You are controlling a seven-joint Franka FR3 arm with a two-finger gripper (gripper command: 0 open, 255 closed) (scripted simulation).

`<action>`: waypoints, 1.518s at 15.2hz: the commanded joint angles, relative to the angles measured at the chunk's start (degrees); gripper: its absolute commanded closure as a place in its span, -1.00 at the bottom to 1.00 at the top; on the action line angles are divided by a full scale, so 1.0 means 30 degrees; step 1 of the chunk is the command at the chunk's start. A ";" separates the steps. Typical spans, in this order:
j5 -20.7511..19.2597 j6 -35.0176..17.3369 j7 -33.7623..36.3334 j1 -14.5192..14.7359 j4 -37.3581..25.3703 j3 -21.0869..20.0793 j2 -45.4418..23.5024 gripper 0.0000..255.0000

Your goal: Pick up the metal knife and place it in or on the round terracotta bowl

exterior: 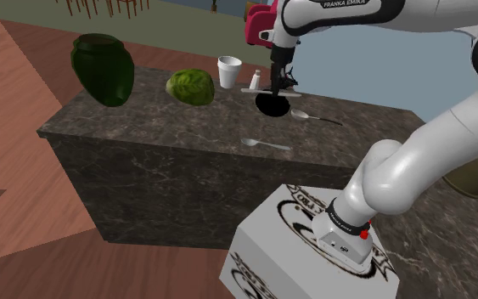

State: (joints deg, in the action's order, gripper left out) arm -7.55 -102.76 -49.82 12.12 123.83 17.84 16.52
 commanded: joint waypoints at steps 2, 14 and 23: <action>0.0018 0.0040 -0.1355 -0.0389 -0.1210 0.0871 -0.1095 1.00; 0.1199 -0.0643 -0.5609 -0.1780 -0.4845 0.3228 -0.5417 1.00; 0.1417 -0.2892 -0.5675 -0.1842 -0.3102 0.3283 -0.5978 1.00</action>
State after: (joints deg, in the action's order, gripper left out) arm -3.37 -110.63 -66.79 6.64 113.91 27.65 -1.24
